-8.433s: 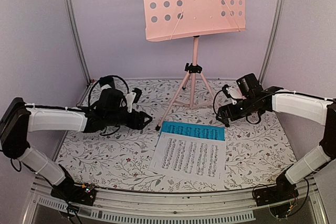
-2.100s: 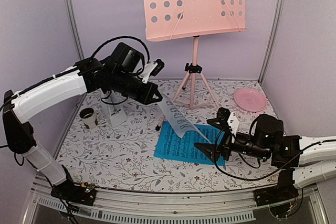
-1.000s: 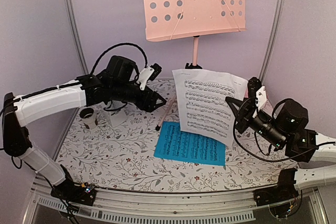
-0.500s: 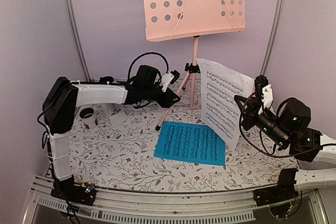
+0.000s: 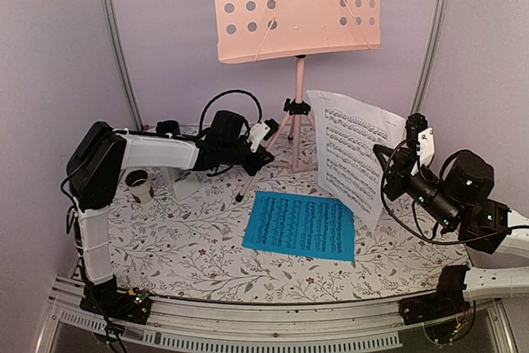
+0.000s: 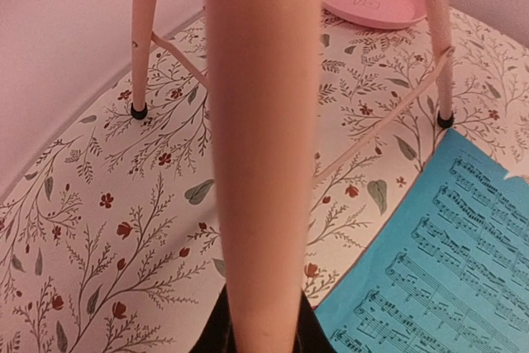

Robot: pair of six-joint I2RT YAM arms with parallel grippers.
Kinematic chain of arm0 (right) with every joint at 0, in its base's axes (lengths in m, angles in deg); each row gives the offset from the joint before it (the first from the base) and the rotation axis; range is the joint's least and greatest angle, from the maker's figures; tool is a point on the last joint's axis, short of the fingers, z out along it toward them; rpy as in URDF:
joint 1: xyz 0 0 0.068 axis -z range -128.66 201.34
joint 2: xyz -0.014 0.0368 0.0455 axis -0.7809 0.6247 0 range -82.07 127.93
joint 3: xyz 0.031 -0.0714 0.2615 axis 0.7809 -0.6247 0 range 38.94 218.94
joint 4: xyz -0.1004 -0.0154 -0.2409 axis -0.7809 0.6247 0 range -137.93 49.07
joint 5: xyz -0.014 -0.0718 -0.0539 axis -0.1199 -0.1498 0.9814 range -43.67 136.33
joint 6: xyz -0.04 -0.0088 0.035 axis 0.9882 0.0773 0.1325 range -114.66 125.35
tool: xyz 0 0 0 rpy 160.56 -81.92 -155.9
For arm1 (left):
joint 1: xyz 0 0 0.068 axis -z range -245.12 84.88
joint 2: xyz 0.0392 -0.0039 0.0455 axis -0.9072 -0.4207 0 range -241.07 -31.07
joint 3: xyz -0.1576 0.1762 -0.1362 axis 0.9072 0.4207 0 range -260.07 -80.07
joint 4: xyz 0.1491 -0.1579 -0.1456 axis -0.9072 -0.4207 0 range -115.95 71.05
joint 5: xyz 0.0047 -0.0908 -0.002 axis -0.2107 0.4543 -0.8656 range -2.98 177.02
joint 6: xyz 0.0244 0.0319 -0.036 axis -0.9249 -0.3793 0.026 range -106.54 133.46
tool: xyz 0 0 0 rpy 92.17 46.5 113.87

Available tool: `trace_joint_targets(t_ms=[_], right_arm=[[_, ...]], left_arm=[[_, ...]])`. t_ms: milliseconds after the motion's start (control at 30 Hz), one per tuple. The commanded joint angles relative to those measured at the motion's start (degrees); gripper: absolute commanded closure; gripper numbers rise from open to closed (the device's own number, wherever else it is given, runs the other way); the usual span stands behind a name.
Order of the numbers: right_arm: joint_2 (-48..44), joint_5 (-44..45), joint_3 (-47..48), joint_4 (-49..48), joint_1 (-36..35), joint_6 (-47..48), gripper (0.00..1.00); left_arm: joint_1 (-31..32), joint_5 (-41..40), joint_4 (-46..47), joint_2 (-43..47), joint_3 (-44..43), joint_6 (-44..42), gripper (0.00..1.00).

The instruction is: Set up the instrument practice props

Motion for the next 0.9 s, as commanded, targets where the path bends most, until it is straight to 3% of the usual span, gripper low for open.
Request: trace_joint_targets(t_ms=[0, 233, 567, 867], right_arm=[[-0.97, -1.04, 2.71, -0.05, 0.41, 1.02, 1.00], [-1.04, -6.34, 4.30, 0.42, 0.40, 1.84, 1.00], [2.11, -23.47, 8.71, 3.88, 0.39, 4.13, 1.00], [5.69, -34.11, 17.59, 8.09, 0.43, 5.80, 1.00]], left_arm=[[-0.85, 1.01, 1.19, 7.17, 4.51, 5.32, 1.00], [0.55, 0.23, 1.37, 12.36, 10.91, 8.42, 1.00], [5.30, -0.41, 1.49, 17.47, 19.45, 10.75, 1.00], [5.07, 0.54, 1.73, 22.85, 25.45, 6.91, 1.00]])
